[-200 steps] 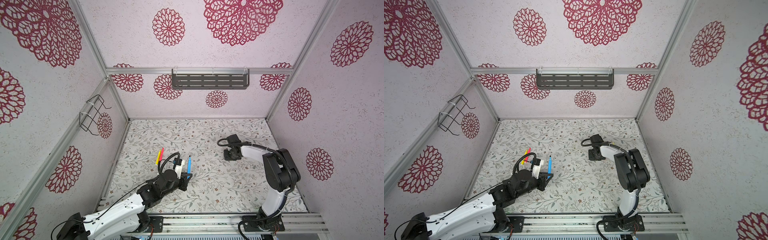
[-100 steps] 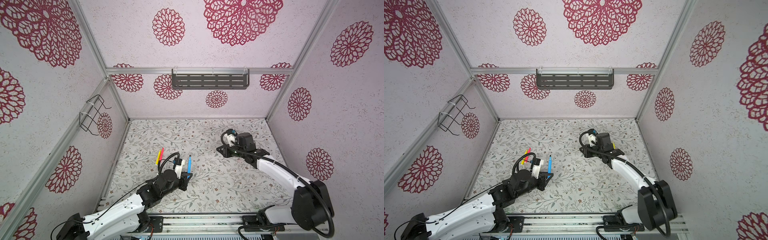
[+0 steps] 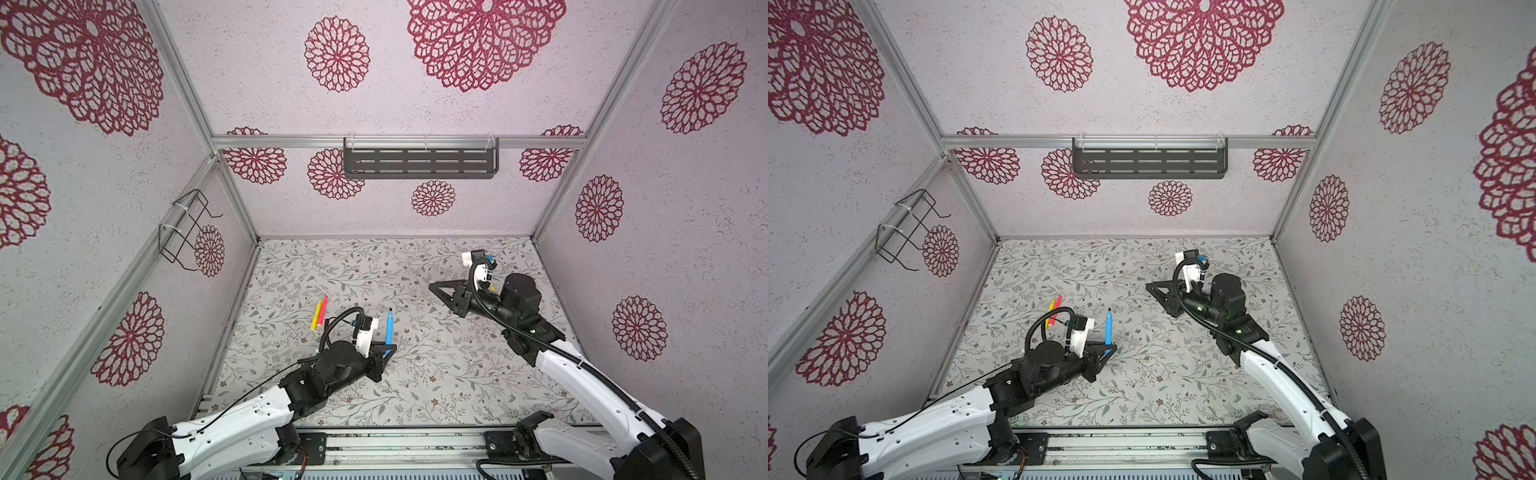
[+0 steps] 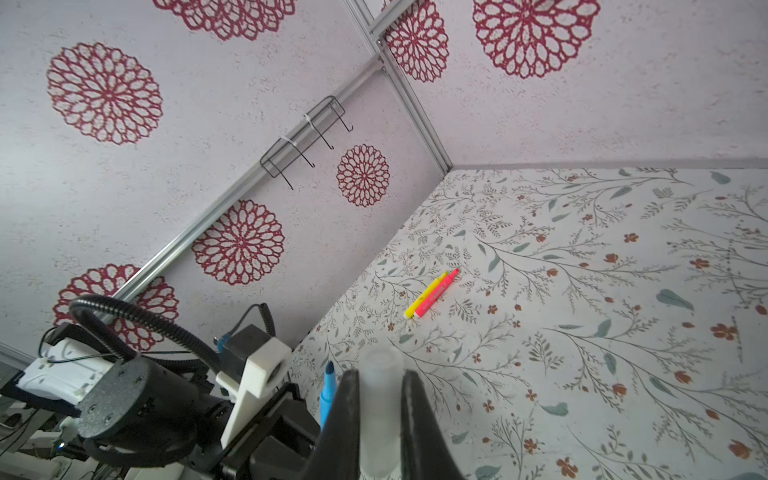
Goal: Insert the pens into the pen caps
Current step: 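Lift the clear cap and carry it toward the blue highlighter with the right gripper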
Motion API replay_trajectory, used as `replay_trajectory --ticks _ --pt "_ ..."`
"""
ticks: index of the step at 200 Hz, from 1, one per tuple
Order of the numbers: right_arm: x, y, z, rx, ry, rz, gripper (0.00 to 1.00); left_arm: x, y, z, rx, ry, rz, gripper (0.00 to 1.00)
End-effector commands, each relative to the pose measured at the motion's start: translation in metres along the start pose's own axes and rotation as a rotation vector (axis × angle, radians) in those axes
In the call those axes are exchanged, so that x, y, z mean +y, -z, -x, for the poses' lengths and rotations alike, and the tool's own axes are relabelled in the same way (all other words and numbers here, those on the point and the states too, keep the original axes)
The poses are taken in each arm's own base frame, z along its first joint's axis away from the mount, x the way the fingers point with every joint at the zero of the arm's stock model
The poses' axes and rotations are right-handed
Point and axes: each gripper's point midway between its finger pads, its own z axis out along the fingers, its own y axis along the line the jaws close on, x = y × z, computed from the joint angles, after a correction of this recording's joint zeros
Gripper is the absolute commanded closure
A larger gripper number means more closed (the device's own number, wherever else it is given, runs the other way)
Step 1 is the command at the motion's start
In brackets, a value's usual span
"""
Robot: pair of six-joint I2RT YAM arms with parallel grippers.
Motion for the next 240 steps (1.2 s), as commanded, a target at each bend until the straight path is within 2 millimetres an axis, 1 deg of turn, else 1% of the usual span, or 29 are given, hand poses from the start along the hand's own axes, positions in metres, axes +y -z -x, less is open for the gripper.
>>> replay_trajectory --ticks 1,34,57,82,102,140,188,240 --pt "0.038 0.004 0.023 -0.083 0.03 0.128 0.97 -0.026 -0.001 0.024 -0.087 -0.027 -0.072 1.0" --pt "0.057 0.001 0.026 -0.11 0.031 0.202 0.97 -0.043 -0.006 0.029 -0.089 -0.065 -0.097 1.0" --pt "0.062 -0.001 0.027 -0.12 0.031 0.217 0.97 -0.055 -0.008 0.034 -0.092 -0.088 -0.117 1.0" --pt "0.064 -0.001 0.026 -0.124 0.04 0.214 0.97 -0.061 -0.01 0.037 -0.092 -0.099 -0.131 1.0" --pt "0.06 -0.004 0.023 -0.123 0.046 0.185 0.97 -0.064 -0.011 0.036 -0.087 -0.101 -0.141 1.0" --pt "0.064 -0.009 0.016 -0.116 0.054 0.189 0.97 -0.068 -0.012 0.035 -0.089 -0.1 -0.151 1.0" --pt "0.066 -0.012 0.012 -0.109 0.054 0.193 0.97 -0.071 -0.006 0.043 -0.108 -0.105 -0.157 1.0" --pt "0.072 -0.014 0.007 -0.098 0.052 0.207 0.97 -0.074 -0.004 0.045 -0.114 -0.105 -0.168 1.0"
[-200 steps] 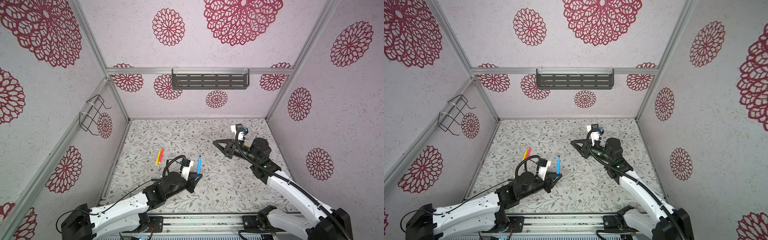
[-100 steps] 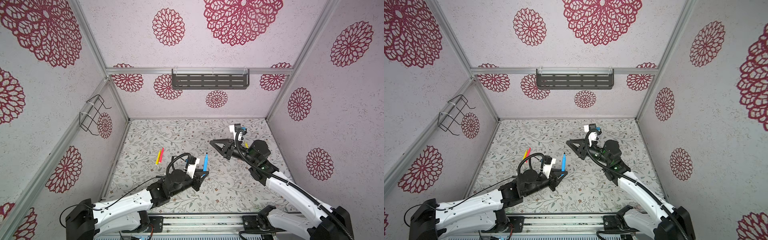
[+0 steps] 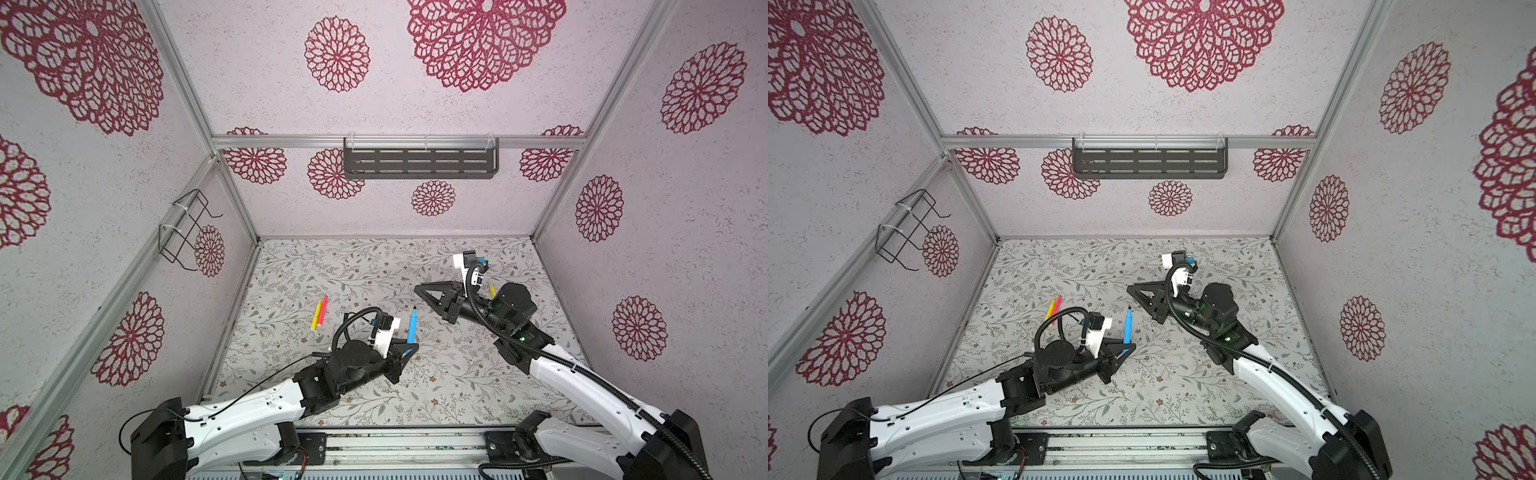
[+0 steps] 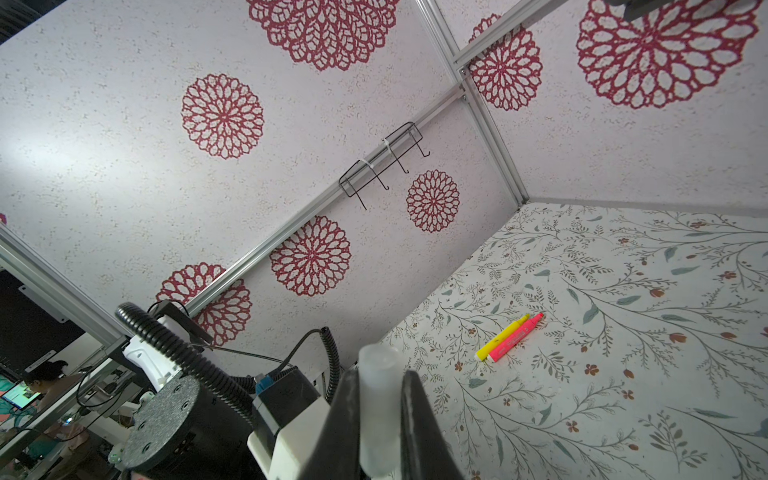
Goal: Insert the pens into the pen caps
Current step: 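Lift the clear cap and carry it toward the blue highlighter with the right gripper, then hold the clear cap above the blue highlighter tip while the left gripper holds it upright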
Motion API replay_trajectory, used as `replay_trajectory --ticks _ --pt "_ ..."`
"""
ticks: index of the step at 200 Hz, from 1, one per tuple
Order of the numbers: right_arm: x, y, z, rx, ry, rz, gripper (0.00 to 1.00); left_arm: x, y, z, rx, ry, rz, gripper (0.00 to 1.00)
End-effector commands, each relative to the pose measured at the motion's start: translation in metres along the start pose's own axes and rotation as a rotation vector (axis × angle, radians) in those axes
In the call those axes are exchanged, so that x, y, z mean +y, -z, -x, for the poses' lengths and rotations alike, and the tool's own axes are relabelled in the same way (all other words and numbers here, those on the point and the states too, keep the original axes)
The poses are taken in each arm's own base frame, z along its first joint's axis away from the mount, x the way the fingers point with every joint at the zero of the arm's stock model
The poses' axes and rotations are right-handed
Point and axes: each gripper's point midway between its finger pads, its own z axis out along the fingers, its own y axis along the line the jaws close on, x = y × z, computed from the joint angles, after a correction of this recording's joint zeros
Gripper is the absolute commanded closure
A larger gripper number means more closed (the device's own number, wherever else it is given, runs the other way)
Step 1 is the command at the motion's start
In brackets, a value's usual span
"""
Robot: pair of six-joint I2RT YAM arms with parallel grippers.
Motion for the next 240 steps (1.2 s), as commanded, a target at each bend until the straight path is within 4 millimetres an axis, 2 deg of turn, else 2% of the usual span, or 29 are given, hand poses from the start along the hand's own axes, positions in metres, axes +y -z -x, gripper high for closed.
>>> replay_trajectory --ticks 1,65,240 --pt "0.01 -0.001 0.005 -0.03 0.049 0.026 0.97 -0.015 0.004 0.023 -0.06 -0.008 -0.041 1.0" --pt "0.009 -0.004 0.0 -0.023 0.046 0.024 0.97 -0.017 0.011 0.029 -0.08 -0.012 -0.047 1.0" --pt "0.025 -0.004 -0.005 -0.023 0.039 0.069 0.97 -0.017 0.016 0.033 -0.097 -0.009 -0.042 1.0"
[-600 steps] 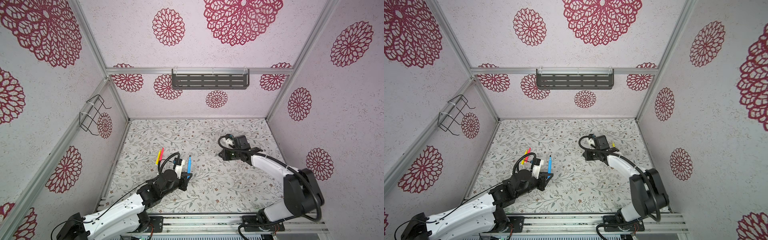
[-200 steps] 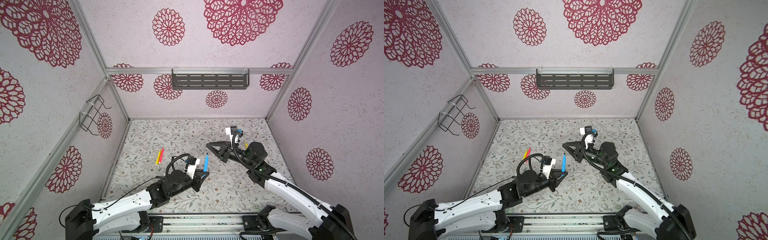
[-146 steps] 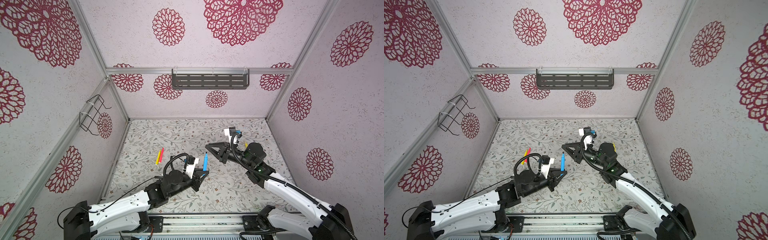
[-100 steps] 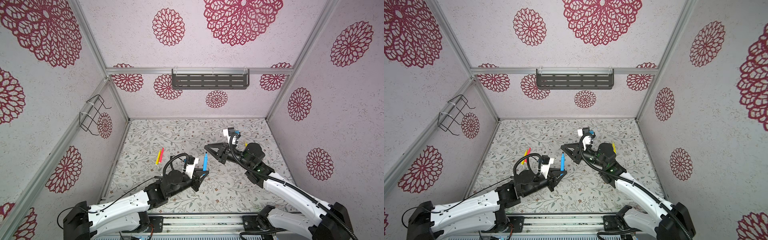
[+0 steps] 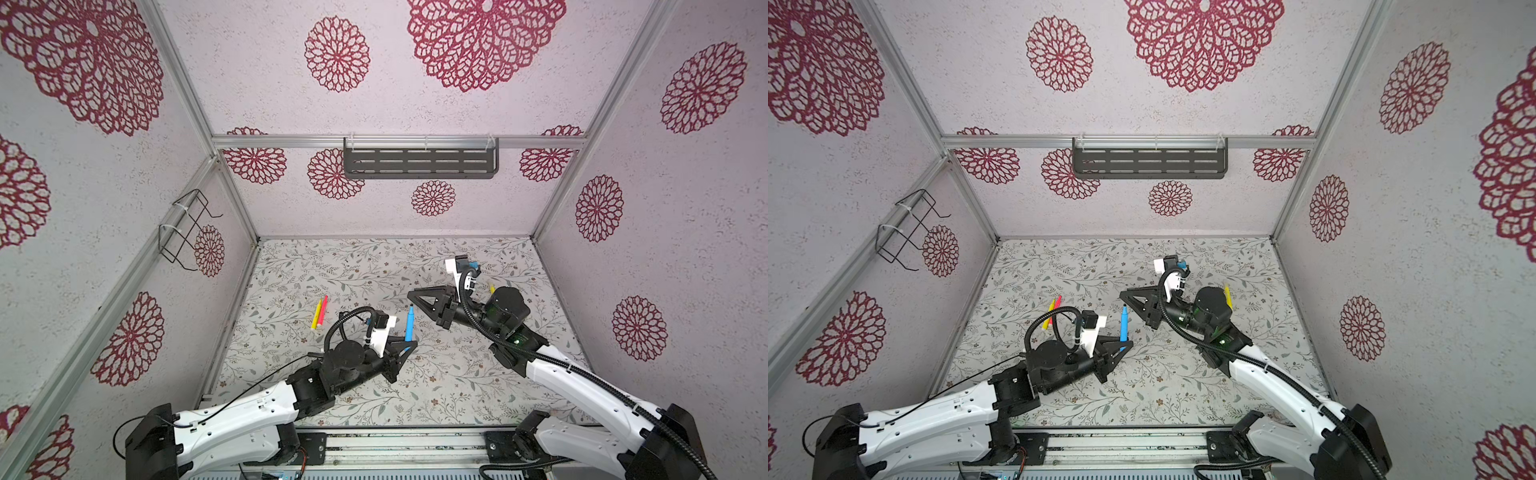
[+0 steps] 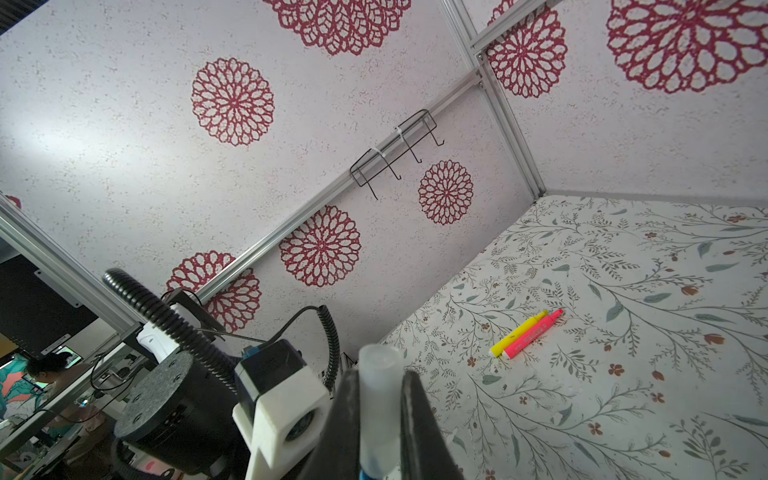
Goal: Insert the pens into the pen caps
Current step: 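Hold the clear cap above the blue highlighter tip while the left gripper holds it upright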
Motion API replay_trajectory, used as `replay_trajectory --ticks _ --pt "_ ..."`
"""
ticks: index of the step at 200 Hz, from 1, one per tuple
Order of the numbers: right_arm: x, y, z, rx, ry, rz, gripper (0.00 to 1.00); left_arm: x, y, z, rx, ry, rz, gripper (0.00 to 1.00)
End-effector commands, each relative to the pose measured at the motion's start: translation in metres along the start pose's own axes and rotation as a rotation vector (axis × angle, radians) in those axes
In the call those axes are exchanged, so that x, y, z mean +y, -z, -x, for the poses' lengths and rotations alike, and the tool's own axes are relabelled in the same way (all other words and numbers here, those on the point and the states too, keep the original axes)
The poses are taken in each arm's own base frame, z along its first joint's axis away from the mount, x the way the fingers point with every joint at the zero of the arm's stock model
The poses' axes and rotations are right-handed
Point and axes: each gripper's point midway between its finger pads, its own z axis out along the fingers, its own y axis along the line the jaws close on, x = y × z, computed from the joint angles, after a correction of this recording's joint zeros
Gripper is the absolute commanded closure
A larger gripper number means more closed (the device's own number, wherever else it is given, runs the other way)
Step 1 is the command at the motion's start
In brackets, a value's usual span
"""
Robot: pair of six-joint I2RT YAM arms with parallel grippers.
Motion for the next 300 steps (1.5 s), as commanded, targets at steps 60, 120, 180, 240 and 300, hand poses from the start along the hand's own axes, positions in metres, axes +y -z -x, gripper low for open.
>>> replay_trajectory --ticks 60,120,180,240,300 --pt "0.019 0.007 0.007 -0.044 0.042 0.045 0.97 -0.009 0.006 0.018 -0.052 -0.007 -0.02 1.0" --pt "0.02 0.01 -0.002 -0.048 0.032 0.051 0.97 -0.013 0.008 0.024 -0.075 -0.005 -0.033 1.0" --pt "0.041 0.015 -0.006 -0.073 0.058 0.141 0.94 -0.03 0.013 0.035 -0.11 0.009 -0.122 1.0" --pt "0.06 0.022 -0.007 -0.083 0.087 0.22 0.89 -0.052 0.027 0.062 -0.169 0.0 -0.211 1.0" --pt "0.076 0.029 -0.003 -0.093 0.113 0.257 0.51 -0.056 0.025 0.066 -0.169 -0.019 -0.217 1.0"
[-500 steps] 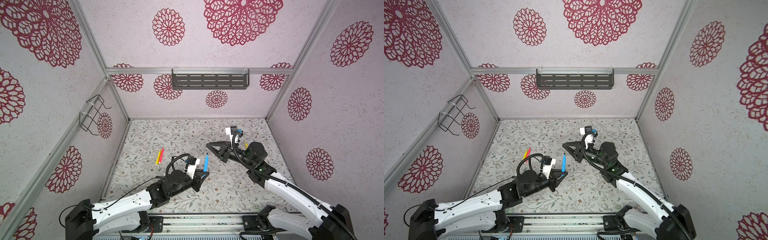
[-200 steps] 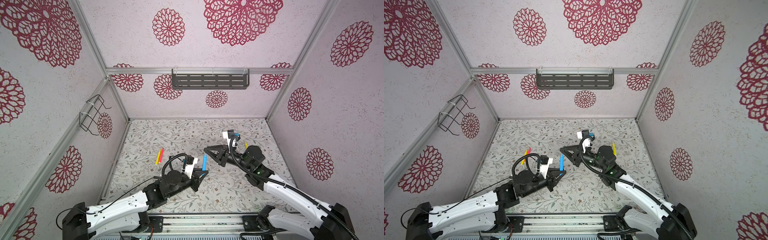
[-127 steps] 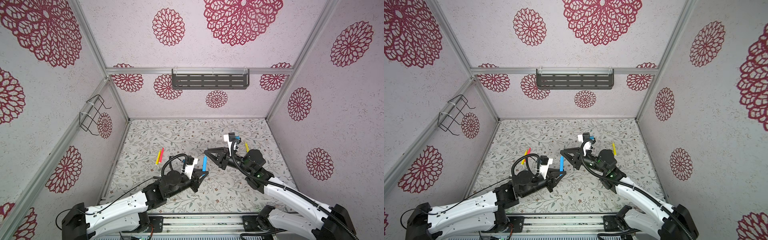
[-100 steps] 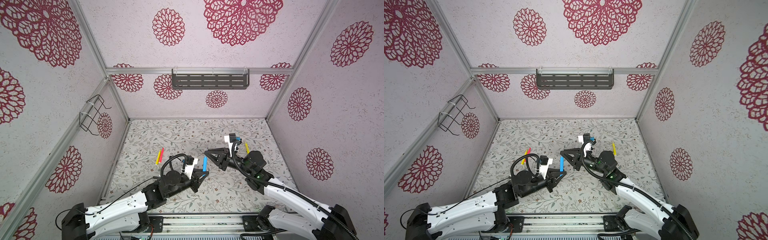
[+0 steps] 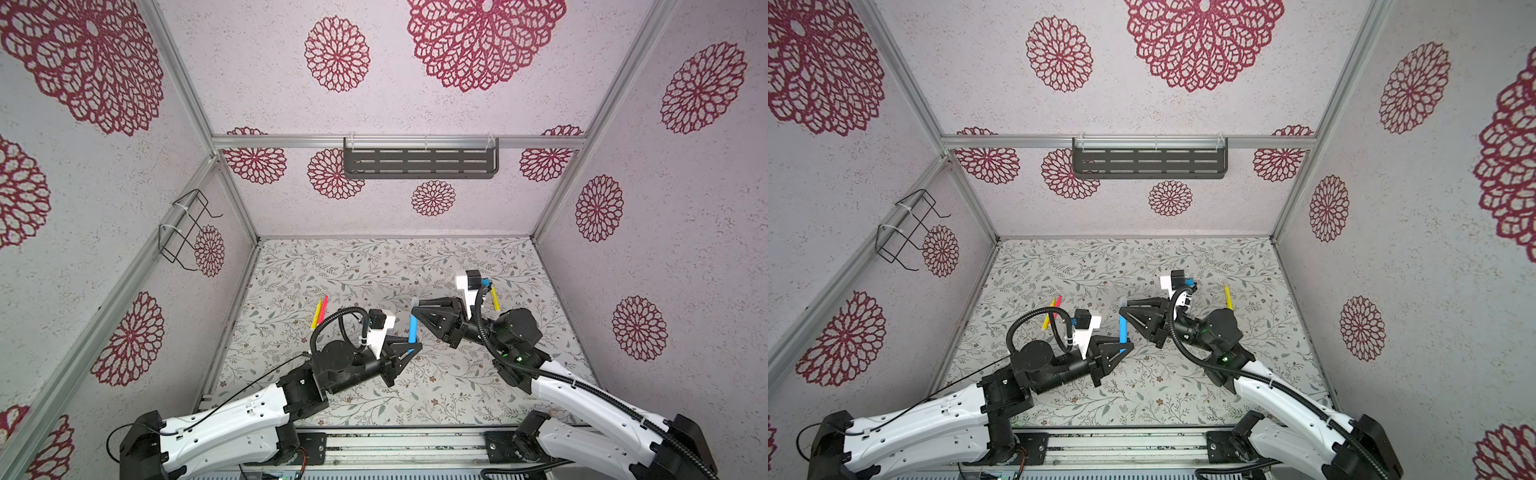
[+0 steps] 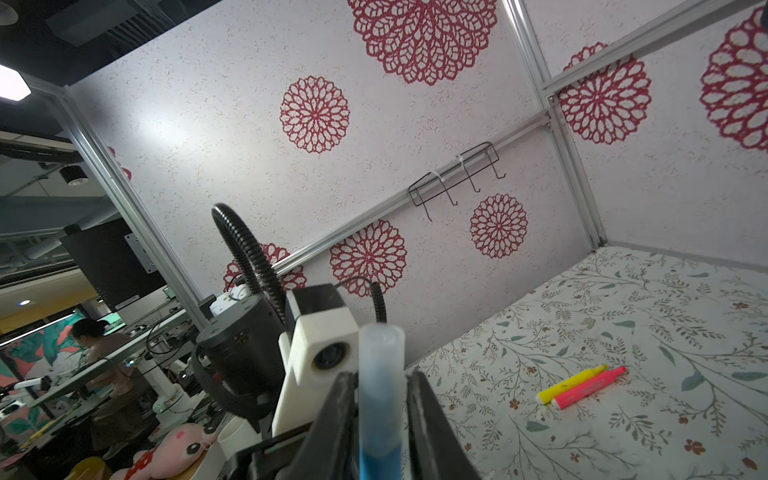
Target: Insert the pens into the pen caps
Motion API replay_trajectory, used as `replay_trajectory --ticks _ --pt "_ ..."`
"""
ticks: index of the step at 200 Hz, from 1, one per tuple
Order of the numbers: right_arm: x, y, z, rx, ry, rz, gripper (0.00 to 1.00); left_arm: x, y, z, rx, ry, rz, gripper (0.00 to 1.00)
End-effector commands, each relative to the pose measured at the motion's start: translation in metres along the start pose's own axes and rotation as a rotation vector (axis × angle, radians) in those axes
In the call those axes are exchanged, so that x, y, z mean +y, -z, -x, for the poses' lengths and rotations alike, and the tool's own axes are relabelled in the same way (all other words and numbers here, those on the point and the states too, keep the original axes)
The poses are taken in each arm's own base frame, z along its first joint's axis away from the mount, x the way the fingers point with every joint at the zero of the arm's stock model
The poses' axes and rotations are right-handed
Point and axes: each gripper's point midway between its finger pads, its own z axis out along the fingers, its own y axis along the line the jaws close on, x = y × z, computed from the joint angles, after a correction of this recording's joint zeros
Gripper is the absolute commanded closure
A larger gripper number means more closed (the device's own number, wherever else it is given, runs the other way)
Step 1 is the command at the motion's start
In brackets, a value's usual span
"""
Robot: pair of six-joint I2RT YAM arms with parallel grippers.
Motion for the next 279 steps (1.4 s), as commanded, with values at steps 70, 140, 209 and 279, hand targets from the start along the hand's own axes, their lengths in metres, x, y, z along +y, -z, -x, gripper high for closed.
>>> replay_trajectory --ticks 70,140,209,279 --pt "0.032 0.025 0.031 -0.048 0.123 -0.063 0.14 -0.007 0.002 0.024 -0.06 -0.045 0.007 1.0" --pt "0.024 0.026 0.05 -0.037 0.176 -0.205 0.13 0.002 0.002 0.014 -0.024 -0.051 0.051 1.0" --pt "0.0 0.01 0.064 0.042 0.193 -0.348 0.16 0.006 -0.004 -0.002 0.03 -0.076 0.093 1.0" --pt "-0.013 -0.006 0.059 0.116 0.172 -0.364 0.26 0.009 -0.01 -0.014 0.077 -0.108 0.126 1.0"
